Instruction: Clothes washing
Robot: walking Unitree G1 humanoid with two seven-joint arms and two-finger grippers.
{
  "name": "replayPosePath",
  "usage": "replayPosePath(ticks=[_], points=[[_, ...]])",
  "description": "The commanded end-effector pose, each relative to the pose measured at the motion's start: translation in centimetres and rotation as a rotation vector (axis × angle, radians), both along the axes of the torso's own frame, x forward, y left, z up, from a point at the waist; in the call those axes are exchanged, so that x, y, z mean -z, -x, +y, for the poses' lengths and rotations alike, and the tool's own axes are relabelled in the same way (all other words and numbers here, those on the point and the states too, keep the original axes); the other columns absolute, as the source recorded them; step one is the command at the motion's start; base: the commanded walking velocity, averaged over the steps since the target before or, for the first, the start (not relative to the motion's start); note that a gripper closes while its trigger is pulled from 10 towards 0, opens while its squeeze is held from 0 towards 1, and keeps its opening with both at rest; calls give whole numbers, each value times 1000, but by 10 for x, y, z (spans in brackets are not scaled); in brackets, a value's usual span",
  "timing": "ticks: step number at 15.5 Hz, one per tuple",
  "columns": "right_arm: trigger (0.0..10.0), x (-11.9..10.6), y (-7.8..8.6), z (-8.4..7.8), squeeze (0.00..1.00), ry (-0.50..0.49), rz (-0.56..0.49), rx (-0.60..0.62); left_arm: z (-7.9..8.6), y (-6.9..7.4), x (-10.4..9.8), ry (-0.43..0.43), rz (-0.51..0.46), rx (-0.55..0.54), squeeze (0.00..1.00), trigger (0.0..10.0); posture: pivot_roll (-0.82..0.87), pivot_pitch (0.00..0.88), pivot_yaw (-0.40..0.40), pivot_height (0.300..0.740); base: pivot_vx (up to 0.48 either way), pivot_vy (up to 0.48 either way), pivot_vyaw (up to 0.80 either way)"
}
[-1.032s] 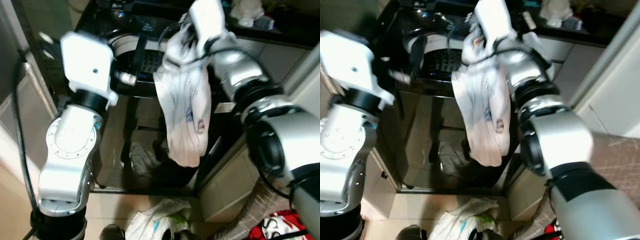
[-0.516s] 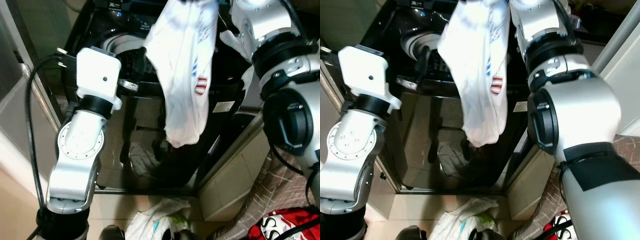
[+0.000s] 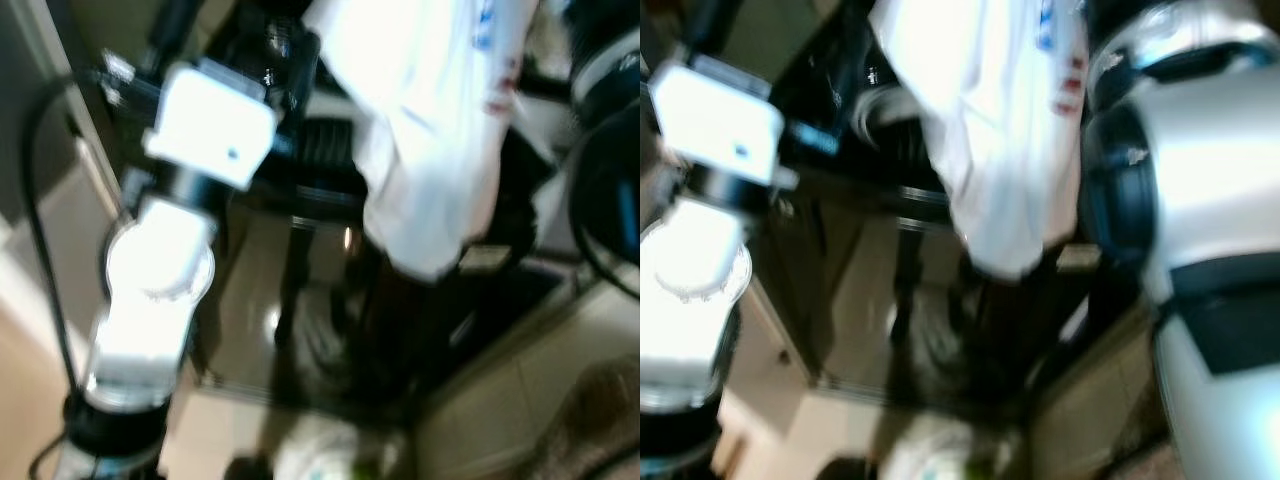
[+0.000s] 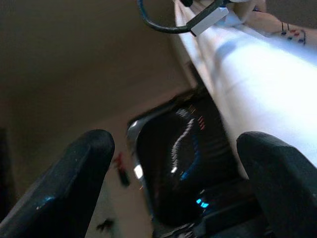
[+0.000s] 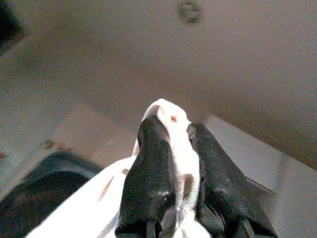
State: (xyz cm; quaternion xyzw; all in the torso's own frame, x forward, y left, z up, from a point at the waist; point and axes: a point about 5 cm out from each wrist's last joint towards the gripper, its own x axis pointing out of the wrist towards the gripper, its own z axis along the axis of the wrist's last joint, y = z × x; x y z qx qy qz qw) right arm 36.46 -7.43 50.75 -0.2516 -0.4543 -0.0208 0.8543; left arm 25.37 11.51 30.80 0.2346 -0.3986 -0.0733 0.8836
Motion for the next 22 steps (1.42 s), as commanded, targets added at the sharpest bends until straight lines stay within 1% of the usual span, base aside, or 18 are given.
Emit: replayPosePath(ticks=[1,3,5,6,7,8,9,11,12,13,14,15,16,17,19,20,21,22], points=[[10000,-7,0,-18,0,-18,-13,83,-7,1,1,-11,-6,23,0,10000,216,0,-146,740,461,0,0],[10000,-7,0,-22,0,-23,-26,137,-6,1,1,-10,-10,16,0,10000,220,0,-149,740,461,0,0],[10000,-5,-1,-22,0,22,-50,208,-6,1,2,-5,-8,9,0,10000,224,0,-155,740,461,0,0],[10000,2,-6,-23,0,44,-25,236,-5,0,2,2,-2,1,0,10000,225,0,-158,740,311,0,0],[10000,30,-23,-28,0,66,102,259,-2,0,1,15,0,-16,0,10000,230,0,-167,740,0,0,0],[10000,76,-43,-33,0,74,303,245,0,1,-1,20,-3,-29,0,10000,237,4,-169,740,0,0,0],[10000,102,-51,-33,0,70,410,223,2,2,-2,21,-5,-33,0,10000,237,4,-169,740,0,0,0],[10000,165,-64,-28,0,68,670,137,3,5,-7,19,-21,-41,0,10000,240,11,-166,740,0,0,0],[10000,179,-65,-28,0,90,713,143,3,5,-8,16,-25,-41,0,10000,240,11,-166,740,0,0,0],[10000,204,-66,-30,0,101,783,152,3,6,-9,10,-28,-36,0,10000,245,17,-164,740,0,0,0],[10000,222,-66,-34,0,110,832,170,3,6,-11,6,-31,-38,0,10000,245,17,-164,740,0,0,0],[10000,236,-66,-37,792,99,868,189,4,7,-11,0,-31,-38,0,10000,254,20,-164,740,0,0,0],[10000,243,-65,-36,1000,41,916,145,4,8,-11,-2,-29,-37,0,10000,255,22,-165,740,0,0,0],[10000,244,-65,-33,1000,-4,936,108,4,8,-11,-4,-27,-37,0,10000,256,21,-168,740,0,0,0],[10000,243,-64,-25,1000,-208,989,-46,4,8,-9,-7,-13,-40,0,10000,252,23,-161,740,0,0,0],[10000,239,-65,-24,1000,-317,1004,-108,4,5,-5,-5,15,-39,0,10000,240,18,-154,740,0,0,0],[10000,240,-65,-23,1000,-373,1033,-157,4,1,-1,7,52,-34,0,10000,235,17,-152,740,0,0,0],[10000,241,-65,-24,1000,-416,1048,-173,4,-7,6,10,115,-54,0,10000,230,14,-149,740,0,0,0]])
